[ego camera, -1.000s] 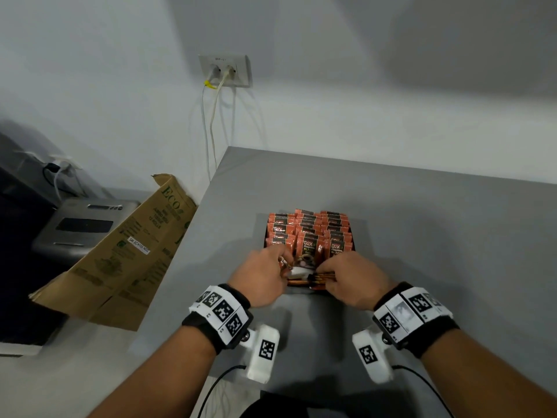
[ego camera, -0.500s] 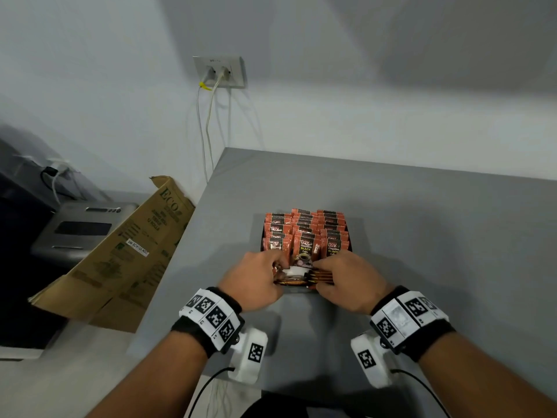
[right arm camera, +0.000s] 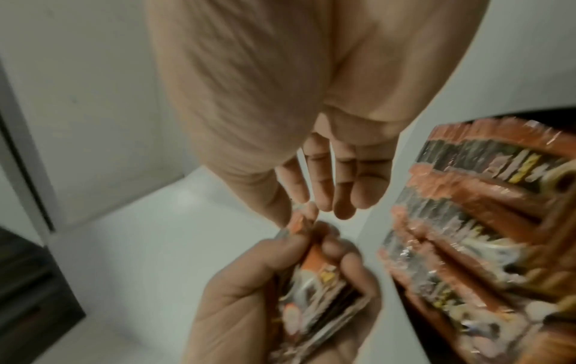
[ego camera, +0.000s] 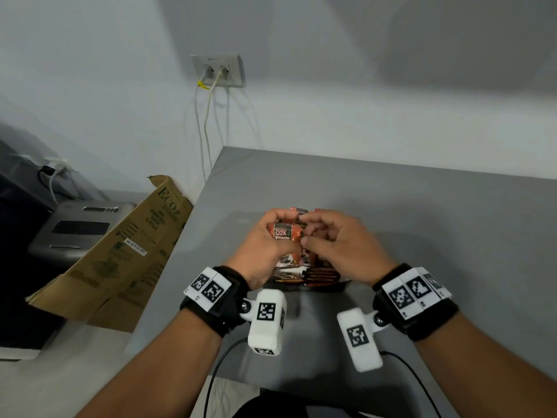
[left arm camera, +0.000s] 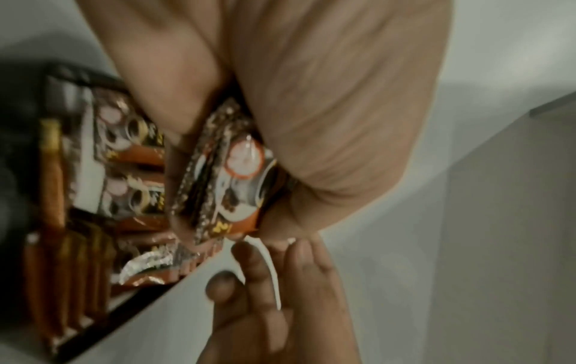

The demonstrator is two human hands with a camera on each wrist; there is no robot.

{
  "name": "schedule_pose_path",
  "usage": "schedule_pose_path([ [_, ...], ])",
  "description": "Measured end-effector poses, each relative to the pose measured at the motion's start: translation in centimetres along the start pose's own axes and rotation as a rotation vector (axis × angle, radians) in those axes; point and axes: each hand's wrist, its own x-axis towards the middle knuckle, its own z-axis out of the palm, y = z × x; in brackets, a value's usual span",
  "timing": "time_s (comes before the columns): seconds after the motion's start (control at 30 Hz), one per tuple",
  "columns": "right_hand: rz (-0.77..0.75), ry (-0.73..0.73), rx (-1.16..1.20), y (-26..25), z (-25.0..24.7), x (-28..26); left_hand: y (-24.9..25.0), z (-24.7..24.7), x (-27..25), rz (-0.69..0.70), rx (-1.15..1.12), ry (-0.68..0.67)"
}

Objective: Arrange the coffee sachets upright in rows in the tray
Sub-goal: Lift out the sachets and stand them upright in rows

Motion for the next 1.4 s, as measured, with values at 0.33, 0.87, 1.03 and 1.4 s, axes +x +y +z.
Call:
schedule_pose_path([
  [0.33,0.011,0.184,-0.136,-0.7,-2.5,1.3,0.9,0.6,0.8,-0.041,-0.016,0.034],
  [0.87,0.189,-0.009,-0.7,7.4,-2.3,1.0,-1.3,-2.4,0.1,-0.133,0.139,0.149],
  [1.03,0.054,0.128,-0.527,3.0,-1.8,0.5,-1.0,-1.4,-0.1,-0.098,0.164,0.079],
  [1.4,0.053,0.028,-0.264,-0.9,-0.8,2.9,0.3,-1.8,0.6,0.008,0.193,0.118],
])
